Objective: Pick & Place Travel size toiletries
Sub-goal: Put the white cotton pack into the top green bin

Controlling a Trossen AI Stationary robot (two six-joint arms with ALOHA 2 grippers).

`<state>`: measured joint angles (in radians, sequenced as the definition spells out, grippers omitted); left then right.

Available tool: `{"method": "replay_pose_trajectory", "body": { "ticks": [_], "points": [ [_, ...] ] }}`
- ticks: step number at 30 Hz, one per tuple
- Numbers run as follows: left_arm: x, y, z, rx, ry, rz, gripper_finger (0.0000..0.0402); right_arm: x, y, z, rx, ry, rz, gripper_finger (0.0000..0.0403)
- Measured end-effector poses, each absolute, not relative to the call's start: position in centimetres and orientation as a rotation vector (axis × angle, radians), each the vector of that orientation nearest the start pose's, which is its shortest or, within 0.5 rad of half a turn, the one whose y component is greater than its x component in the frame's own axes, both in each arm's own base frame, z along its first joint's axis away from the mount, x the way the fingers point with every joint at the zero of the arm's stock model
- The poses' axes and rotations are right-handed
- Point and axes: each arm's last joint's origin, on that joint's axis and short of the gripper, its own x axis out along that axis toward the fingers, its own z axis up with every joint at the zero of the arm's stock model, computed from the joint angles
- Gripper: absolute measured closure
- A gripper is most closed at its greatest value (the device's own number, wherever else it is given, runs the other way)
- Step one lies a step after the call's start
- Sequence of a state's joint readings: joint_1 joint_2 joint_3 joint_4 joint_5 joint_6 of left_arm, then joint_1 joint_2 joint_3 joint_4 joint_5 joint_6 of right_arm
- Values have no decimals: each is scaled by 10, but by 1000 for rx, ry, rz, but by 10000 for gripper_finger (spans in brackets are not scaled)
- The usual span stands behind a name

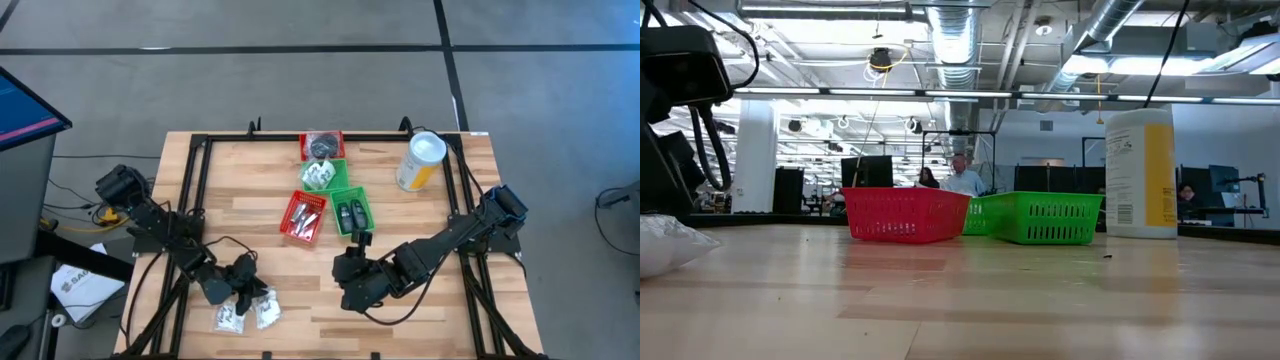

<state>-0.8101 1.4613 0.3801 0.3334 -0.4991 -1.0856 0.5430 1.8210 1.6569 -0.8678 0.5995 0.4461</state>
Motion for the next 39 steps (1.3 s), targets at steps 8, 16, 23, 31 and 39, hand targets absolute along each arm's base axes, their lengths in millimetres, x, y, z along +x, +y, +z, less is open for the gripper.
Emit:
{"method": "replay_pose_trajectory", "body": {
  "ticks": [8, 16, 23, 31, 39],
  "points": [
    [167, -155, 96, -577, 720, 115, 304, 337, 184, 300, -140, 824, -239, 268],
    [169, -157, 94, -588, 716, 107, 304, 337, 184, 300, -140, 824, -239, 269],
    [169, -159, 93, -601, 741, 79, 329, 337, 184, 300, -140, 824, -239, 269],
    [168, -161, 92, -617, 787, 34, 398, 337, 184, 300, -140, 824, -239, 273],
    [168, -159, 102, -603, 756, 5, 401, 337, 184, 300, -140, 824, -239, 274]
  ]
}}
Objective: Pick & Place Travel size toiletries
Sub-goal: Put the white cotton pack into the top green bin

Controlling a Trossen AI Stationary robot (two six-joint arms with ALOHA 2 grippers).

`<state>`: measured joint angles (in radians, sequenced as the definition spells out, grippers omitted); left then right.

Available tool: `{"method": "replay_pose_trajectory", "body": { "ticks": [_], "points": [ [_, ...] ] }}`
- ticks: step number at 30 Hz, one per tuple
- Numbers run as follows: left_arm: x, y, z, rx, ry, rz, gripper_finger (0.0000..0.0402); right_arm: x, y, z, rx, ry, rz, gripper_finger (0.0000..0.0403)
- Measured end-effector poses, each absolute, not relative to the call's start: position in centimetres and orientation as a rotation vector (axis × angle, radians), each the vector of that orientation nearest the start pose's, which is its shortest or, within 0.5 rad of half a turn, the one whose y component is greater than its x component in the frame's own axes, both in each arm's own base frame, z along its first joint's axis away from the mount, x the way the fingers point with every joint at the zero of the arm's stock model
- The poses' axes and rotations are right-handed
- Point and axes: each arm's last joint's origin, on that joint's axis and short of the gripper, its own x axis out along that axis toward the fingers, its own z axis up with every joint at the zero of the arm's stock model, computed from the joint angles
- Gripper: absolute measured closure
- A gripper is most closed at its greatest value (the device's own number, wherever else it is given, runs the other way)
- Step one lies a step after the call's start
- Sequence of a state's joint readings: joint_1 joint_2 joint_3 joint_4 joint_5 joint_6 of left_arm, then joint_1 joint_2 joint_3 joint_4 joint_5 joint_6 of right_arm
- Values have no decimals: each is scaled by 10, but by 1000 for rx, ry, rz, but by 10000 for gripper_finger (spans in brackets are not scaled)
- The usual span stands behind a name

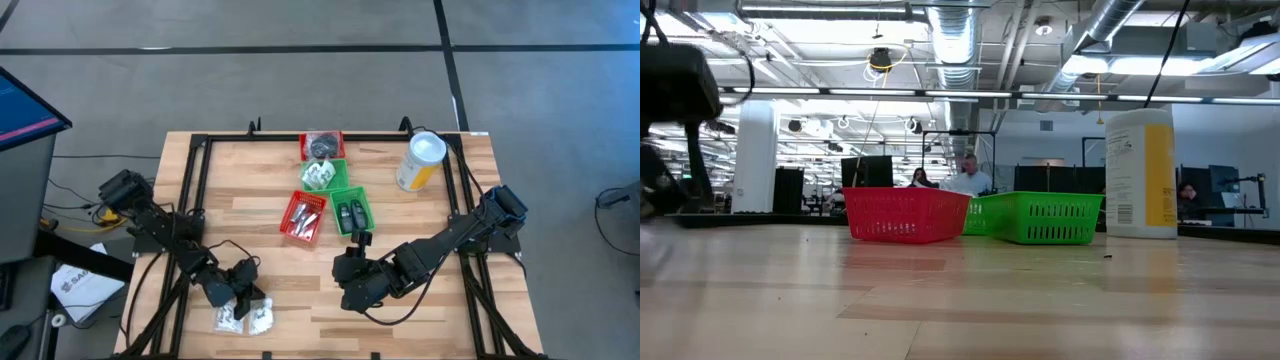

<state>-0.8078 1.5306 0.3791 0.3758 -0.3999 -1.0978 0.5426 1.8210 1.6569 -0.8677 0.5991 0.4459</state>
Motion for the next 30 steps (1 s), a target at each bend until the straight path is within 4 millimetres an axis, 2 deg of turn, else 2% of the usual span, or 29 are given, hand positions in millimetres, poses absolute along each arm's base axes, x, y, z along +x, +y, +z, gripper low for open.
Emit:
{"method": "replay_pose_trajectory", "body": {
  "ticks": [10, 18, 22, 25, 30],
  "points": [
    [167, -152, 151, -554, 501, -47, 401, 338, 184, 300, -134, 820, -239, 274],
    [164, -146, 181, -515, 339, -32, 401, 342, 189, 302, -74, 797, -175, 274],
    [173, -150, 204, -462, 270, -49, 401, 345, 192, 303, -61, 784, -122, 274],
    [181, -151, 220, -422, 226, -48, 401, 355, 197, 295, -90, 757, -80, 274],
    [196, -145, 234, -370, 186, -4, 401, 371, 210, 283, -127, 716, 56, 274]
  ]
}}
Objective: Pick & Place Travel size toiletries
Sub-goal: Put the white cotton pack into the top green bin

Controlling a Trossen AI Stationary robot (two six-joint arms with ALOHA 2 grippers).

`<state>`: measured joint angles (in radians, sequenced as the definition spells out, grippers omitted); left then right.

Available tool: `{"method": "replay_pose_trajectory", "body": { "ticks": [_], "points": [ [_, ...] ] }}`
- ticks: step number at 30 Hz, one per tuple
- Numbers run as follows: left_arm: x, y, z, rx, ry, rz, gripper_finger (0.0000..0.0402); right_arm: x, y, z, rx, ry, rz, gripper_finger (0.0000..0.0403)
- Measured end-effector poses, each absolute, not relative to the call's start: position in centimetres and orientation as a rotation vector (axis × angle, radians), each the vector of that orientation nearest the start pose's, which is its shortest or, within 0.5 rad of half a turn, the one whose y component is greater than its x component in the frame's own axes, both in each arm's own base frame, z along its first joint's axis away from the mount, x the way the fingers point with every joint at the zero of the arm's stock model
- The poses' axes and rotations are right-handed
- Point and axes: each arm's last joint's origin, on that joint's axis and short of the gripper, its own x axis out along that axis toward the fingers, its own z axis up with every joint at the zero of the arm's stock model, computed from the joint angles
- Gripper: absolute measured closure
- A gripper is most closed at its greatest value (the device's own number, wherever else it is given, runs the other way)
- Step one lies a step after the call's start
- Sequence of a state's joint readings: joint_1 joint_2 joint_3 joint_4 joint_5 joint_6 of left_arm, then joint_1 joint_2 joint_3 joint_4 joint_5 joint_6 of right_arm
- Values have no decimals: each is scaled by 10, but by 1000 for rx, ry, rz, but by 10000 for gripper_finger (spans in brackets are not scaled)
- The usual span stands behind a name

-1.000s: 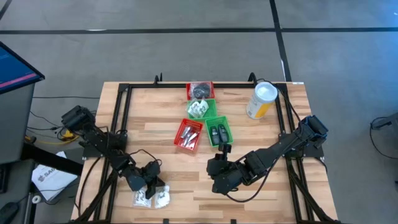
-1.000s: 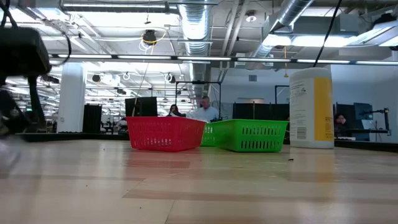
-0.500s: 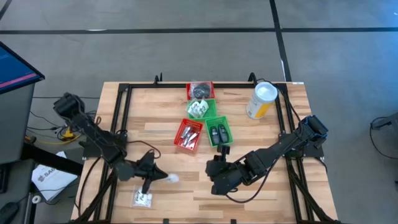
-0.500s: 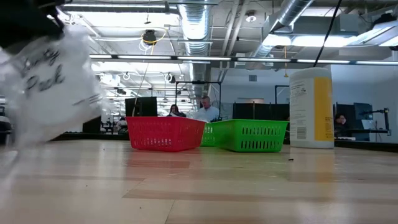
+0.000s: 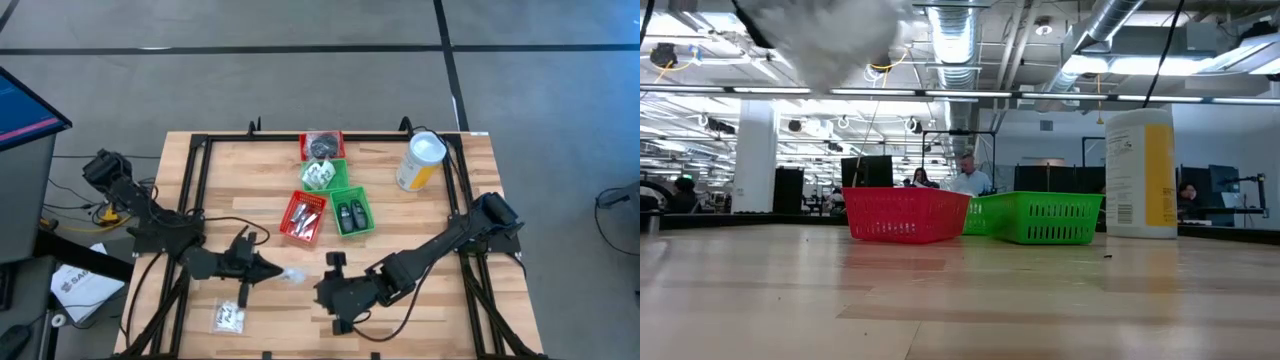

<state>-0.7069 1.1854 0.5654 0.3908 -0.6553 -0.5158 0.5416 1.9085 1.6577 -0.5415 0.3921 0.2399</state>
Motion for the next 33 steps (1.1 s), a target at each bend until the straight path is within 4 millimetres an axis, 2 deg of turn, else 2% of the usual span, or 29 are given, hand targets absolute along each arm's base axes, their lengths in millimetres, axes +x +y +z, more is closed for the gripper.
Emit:
{"method": "replay_pose_trajectory", "body": {
  "ticks": [3, 13, 25, 29, 33],
  "points": [
    [203, -141, 231, -353, 206, 4, 401, 376, 209, 277, -134, 727, 71, 274],
    [217, -147, 211, -346, 250, 20, 401, 388, 188, 280, -94, 711, 27, 261],
    [221, -149, 221, -325, 214, -17, 401, 401, 166, 283, -52, 686, -8, 173],
    [222, -150, 221, -322, 213, -18, 401, 403, 163, 284, -47, 671, -11, 169],
    [225, -147, 219, -317, 218, -2, 401, 403, 164, 285, -55, 660, 0, 184]
  ]
}}
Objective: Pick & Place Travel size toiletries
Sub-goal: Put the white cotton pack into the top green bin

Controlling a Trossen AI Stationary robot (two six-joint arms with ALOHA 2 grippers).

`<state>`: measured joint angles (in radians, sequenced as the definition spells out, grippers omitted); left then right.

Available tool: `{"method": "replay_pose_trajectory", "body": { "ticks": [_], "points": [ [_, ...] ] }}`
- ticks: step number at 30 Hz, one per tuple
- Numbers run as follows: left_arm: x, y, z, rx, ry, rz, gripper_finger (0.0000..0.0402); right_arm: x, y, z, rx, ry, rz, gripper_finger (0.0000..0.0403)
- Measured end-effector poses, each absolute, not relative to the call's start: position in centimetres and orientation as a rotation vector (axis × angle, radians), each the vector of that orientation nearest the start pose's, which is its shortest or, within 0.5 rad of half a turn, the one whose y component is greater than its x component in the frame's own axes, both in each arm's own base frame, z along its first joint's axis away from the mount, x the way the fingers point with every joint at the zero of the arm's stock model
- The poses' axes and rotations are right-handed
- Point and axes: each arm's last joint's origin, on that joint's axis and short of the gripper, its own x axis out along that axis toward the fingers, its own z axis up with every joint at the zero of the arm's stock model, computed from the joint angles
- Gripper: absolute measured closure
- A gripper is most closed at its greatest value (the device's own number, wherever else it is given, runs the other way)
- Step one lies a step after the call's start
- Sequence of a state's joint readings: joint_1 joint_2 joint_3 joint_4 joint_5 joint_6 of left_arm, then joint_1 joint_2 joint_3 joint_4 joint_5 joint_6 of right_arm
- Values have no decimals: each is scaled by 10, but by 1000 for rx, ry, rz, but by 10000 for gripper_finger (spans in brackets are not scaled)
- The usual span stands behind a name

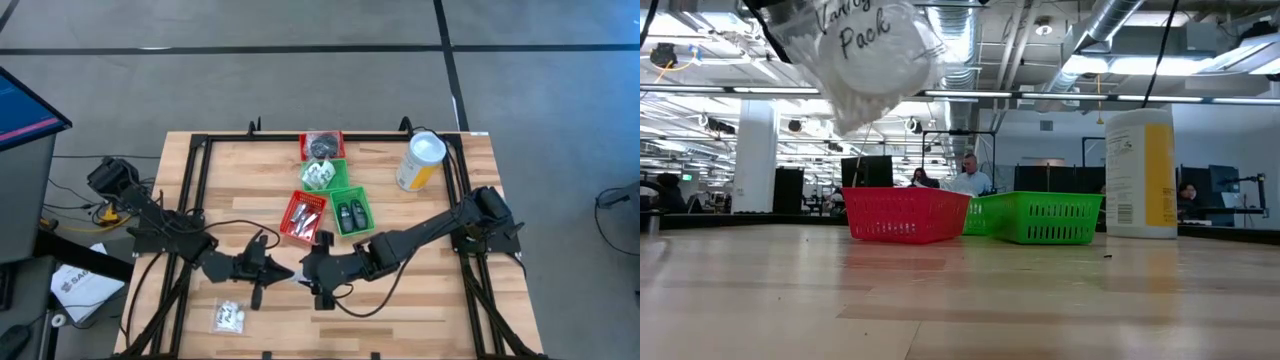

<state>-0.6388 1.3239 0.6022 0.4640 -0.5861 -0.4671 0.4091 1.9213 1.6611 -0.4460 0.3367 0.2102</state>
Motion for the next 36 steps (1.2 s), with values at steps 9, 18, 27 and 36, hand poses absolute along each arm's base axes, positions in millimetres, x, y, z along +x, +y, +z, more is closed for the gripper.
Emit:
{"method": "replay_pose_trajectory", "body": {
  "ticks": [9, 18, 27, 36],
  "points": [
    [226, -145, 220, -300, 209, 4, 401, 418, 162, 261, -46, 693, 28, 307],
    [226, -144, 220, -275, 205, 3, 401, 419, 160, 263, -53, 694, 58, 395],
    [226, -140, 221, -173, 178, 118, 362, 415, 168, 262, -74, 709, 99, 400],
    [217, -132, 232, -103, 170, 187, 289, 414, 147, 261, -122, 769, 4, 402]
  ]
}}
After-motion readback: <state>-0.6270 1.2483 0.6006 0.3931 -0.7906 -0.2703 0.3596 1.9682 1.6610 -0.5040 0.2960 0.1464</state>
